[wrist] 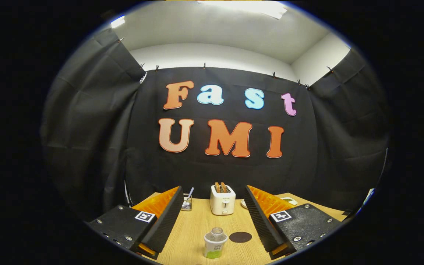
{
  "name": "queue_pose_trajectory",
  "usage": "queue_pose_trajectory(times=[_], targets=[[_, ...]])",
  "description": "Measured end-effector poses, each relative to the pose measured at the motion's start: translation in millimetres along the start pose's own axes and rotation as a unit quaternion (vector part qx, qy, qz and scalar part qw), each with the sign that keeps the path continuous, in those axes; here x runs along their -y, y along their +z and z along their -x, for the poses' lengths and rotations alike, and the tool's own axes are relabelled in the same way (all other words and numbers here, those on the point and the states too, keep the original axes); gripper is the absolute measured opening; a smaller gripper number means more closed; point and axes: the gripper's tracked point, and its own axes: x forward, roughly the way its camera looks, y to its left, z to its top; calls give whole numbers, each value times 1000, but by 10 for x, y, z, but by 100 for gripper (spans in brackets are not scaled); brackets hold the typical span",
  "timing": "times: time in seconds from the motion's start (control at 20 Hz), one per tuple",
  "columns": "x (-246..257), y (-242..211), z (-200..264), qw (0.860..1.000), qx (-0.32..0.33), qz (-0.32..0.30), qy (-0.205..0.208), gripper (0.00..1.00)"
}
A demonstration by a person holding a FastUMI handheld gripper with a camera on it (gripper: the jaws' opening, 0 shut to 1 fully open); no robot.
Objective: Take the bottle from table, then pour the juice into the cup, finally place the bottle on the coaster
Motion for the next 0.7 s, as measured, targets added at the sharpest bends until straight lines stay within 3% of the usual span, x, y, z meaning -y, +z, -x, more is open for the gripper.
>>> queue_pose_trajectory(times=[0.2,0.7], targets=[[64,-245,-26,1000,8,2,-12,98],[24,-1419,-120,999,-30,-29,-7,98]])
